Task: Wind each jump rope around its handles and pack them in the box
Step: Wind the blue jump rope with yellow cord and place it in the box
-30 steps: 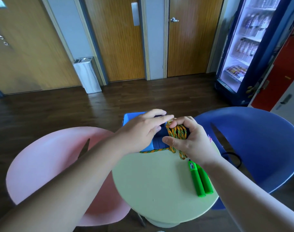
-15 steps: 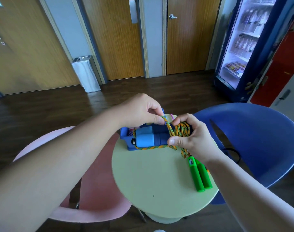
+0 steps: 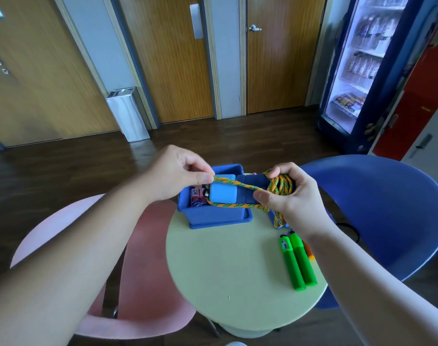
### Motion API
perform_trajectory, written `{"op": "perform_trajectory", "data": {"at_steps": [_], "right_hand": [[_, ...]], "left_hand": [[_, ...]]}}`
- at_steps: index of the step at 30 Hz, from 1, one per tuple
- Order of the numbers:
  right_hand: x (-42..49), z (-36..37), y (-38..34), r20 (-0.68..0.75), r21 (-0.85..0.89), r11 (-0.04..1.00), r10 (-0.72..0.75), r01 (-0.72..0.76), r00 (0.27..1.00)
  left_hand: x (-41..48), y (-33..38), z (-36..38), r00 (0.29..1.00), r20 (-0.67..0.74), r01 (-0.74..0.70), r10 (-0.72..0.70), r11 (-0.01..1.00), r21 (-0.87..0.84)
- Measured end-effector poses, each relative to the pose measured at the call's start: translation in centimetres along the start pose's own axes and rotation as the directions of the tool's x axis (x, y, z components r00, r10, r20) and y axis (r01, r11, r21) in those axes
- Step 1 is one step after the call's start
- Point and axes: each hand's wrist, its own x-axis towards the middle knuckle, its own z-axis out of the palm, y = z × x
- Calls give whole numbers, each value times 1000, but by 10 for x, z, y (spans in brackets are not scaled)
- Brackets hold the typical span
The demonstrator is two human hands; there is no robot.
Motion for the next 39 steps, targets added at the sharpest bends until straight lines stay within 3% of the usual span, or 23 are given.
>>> {"op": "perform_trajectory", "data": {"at_steps": [6, 9, 11, 14, 16, 19, 21, 26, 32, 36, 39], "right_hand": [[1, 15, -3, -14, 153, 988, 9, -7, 1000], [3, 22, -6, -33, 165, 986, -7, 13, 999], [5, 27, -9, -27, 201, 980, -3, 8, 1000], [9, 33, -12, -1, 298, 954, 34, -32, 999], [12, 36, -13, 10, 339, 939, 63, -63, 998], [17, 43, -10, 35, 413, 902, 126, -129, 991], [21, 49, -9, 18, 457, 874, 178, -166, 984], [33, 66, -3, -76, 483, 842, 313, -240, 947], [43, 71, 9, -142, 308, 926, 272, -218, 952], [43, 69, 16, -180, 228, 955, 231, -188, 956], [40, 72, 21, -239, 147, 978, 183, -151, 954]], "left_hand": [[-24, -10, 10, 982, -191, -25, 3, 993, -111], [-33, -18, 19, 957, -281, -19, -69, 954, -299], [-37, -23, 24, 948, -275, 2, -162, 864, -504], [-41, -24, 29, 937, -210, 14, -278, 633, -774], [-45, -24, 33, 932, -190, 9, -309, 544, -839], [-48, -31, 39, 910, -198, 10, -363, 498, -867], [-48, -36, 48, 891, -231, 2, -392, 511, -860], [-45, -37, 78, 819, -432, -1, -378, 752, -660], [-36, -31, 107, 842, -299, 241, -449, 810, -535], [-28, -29, 110, 915, -251, 254, -316, 934, -250], [-25, -28, 115, 938, -216, 261, -271, 963, -74]]}}
